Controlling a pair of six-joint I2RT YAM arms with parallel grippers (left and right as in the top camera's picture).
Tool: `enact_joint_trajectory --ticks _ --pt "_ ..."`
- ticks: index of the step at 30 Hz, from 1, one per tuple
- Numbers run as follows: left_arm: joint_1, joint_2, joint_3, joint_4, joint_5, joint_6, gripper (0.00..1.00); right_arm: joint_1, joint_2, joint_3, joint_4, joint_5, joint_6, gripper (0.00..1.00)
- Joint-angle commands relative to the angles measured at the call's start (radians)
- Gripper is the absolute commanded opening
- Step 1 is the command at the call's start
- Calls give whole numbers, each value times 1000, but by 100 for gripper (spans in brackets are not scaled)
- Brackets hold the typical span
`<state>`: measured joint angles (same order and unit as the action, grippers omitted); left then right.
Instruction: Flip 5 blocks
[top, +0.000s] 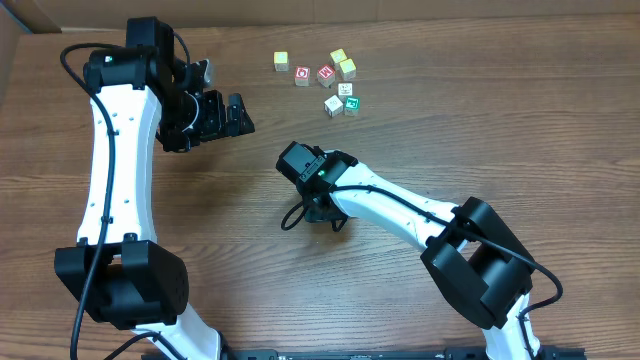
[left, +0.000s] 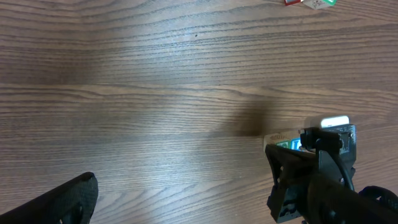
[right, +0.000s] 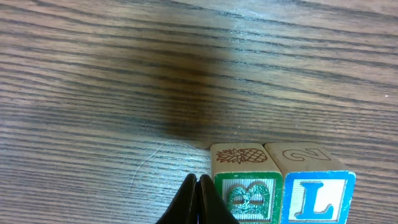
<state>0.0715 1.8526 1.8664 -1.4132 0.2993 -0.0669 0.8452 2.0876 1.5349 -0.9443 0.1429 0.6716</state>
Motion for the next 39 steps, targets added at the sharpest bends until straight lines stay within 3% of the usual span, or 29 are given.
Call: enact_joint_trajectory --ticks 1,20,25,32,38,39 --pt "-6 11 20 4 -4 11 100 -6 0 -10 0 22 14 4" --pt "-6 11 20 4 -4 11 100 -46 0 -1 3 -45 38 4" --pt "-6 11 20 4 -4 11 100 -48 -10 72 -8 -127 -45 4" --pt "-6 11 20 4 -4 11 100 -132 -69 237 -116 -135 -51 4" --pt "-6 11 20 4 -4 11 100 -283 -82 282 -174 -134 -59 28" --pt "-6 11 20 4 -4 11 100 -310 -82 282 -177 -134 -76 39"
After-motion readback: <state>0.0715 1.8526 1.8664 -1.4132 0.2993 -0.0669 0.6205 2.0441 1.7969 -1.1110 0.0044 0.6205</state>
